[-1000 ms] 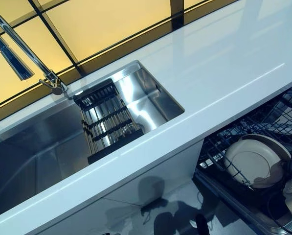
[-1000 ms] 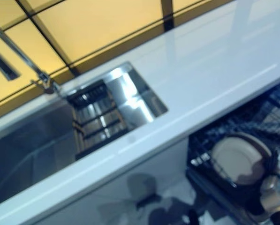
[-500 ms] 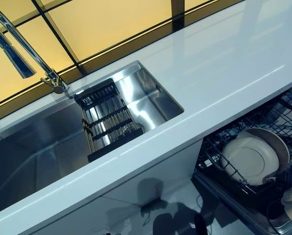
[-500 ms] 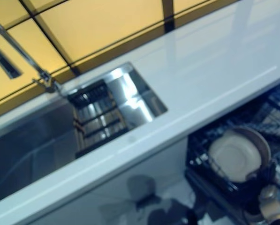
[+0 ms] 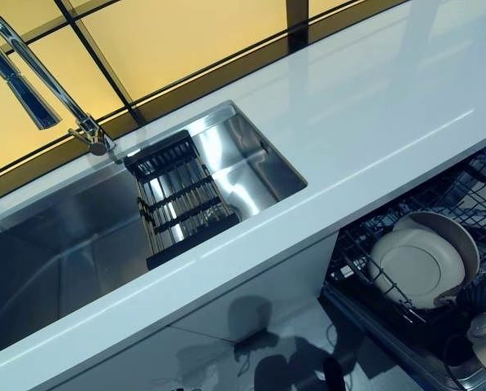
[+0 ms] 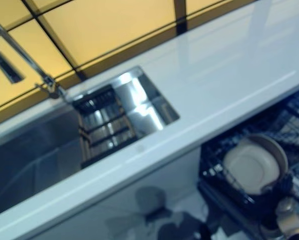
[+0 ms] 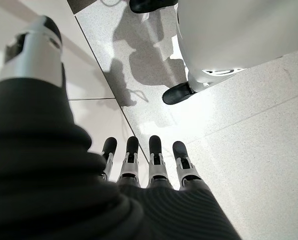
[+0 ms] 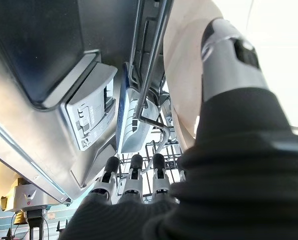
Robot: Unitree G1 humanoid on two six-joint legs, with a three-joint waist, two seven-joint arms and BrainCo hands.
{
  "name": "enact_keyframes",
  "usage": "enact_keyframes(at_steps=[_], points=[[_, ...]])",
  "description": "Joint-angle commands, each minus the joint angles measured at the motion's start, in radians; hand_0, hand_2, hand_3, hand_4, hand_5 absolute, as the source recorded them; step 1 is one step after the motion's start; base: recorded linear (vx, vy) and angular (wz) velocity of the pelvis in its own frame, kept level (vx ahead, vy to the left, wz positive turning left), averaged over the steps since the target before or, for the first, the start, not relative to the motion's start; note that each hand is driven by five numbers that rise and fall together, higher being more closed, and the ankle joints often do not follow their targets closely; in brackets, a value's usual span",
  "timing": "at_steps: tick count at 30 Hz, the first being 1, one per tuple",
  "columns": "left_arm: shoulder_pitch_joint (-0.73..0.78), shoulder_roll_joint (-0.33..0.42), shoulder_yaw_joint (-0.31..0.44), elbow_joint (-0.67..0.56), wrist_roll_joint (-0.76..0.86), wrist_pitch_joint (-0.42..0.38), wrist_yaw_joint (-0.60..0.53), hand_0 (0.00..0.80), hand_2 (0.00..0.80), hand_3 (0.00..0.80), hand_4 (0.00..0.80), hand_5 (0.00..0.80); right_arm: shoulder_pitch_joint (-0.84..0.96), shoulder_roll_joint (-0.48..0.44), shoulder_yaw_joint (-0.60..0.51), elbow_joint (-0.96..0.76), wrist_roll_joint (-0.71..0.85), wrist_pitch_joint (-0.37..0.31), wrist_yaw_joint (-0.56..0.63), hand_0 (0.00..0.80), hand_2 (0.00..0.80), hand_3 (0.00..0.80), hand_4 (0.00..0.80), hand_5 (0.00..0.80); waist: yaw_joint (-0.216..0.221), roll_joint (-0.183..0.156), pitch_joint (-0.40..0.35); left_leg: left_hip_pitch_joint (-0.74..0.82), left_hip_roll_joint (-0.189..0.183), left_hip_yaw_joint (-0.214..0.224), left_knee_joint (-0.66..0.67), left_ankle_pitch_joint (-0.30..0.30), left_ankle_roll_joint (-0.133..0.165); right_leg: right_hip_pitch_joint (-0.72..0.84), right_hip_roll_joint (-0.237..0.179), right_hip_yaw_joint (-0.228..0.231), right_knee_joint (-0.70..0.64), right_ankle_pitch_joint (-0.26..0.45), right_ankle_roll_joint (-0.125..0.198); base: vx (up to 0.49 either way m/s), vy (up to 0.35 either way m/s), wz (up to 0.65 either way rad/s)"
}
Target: Take plates into dishwasher
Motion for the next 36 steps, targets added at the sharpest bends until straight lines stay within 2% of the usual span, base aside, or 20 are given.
enact_keyframes(at_steps=[1,9,13,14,20,31,36], points=[[-0.014,0.059,0.058,0.059,0.033,0.001,0.015,0.000,0.000,0.000,0.000,0.000,-0.017,0.011,-0.010,-0.022,-0.016,0.006,-0.007,0.000,0.000,0.000,0.000,0.000,0.019,-0.126,-0.035,0.023,0.043,-0.001,-0.004,-0.040,-0.065,-0.003,-0.025,-0.005,0.020,0.008,0.070,0.000,0.000,0.00],[-0.015,0.073,0.064,0.060,0.037,0.005,0.020,0.000,0.000,0.000,0.000,0.000,0.001,-0.019,-0.035,-0.016,-0.041,0.053,0.032,0.000,0.000,0.000,0.000,0.000,0.016,-0.148,-0.041,0.028,0.052,0.002,-0.004,-0.041,-0.065,0.003,-0.015,0.000,0.019,0.008,0.068,0.002,-0.004,0.00],[-0.016,0.085,0.069,0.064,0.046,0.005,0.026,0.000,0.000,0.000,0.000,0.000,0.012,-0.053,-0.072,0.001,-0.032,0.065,0.024,0.000,0.000,0.000,0.000,0.000,0.015,-0.174,-0.048,0.035,0.060,0.005,-0.004,-0.044,-0.066,0.011,-0.008,0.004,0.017,0.009,0.069,0.013,-0.050,0.01],[-0.021,0.092,0.071,0.067,0.050,0.010,0.029,0.000,0.000,0.000,0.000,0.000,0.018,-0.068,-0.090,0.007,-0.032,0.070,0.031,0.000,0.000,0.000,0.000,0.000,0.014,-0.187,-0.052,0.037,0.062,0.005,-0.004,-0.046,-0.067,0.014,-0.005,0.006,0.017,0.010,0.071,0.012,-0.060,0.00],[-0.029,0.109,0.076,0.071,0.050,0.026,0.029,0.000,0.000,0.000,0.000,0.000,0.053,-0.140,-0.162,-0.007,-0.041,0.102,0.080,0.000,0.000,0.000,0.000,0.000,0.006,-0.218,-0.064,0.049,0.069,0.013,-0.004,-0.050,-0.065,0.023,0.005,0.018,0.016,0.011,0.072,0.007,-0.009,0.00],[-0.030,0.109,0.092,0.099,0.060,0.039,0.045,0.000,0.000,0.000,0.000,0.000,0.098,-0.190,-0.245,-0.044,-0.051,0.089,0.111,0.000,0.000,0.000,0.000,0.000,-0.002,-0.255,-0.105,0.069,0.078,0.025,-0.004,-0.058,-0.061,0.042,0.024,0.037,0.012,0.005,0.070,0.013,0.003,-0.01],[-0.039,0.105,0.102,0.129,0.093,0.084,0.087,0.000,0.000,0.000,0.000,0.000,0.095,-0.190,-0.256,-0.039,-0.038,0.080,0.107,0.000,0.000,0.000,0.000,0.000,0.001,-0.267,-0.125,0.077,0.078,0.027,-0.004,-0.062,-0.057,0.053,0.027,0.037,0.013,0.002,0.068,-0.005,0.038,0.00]])
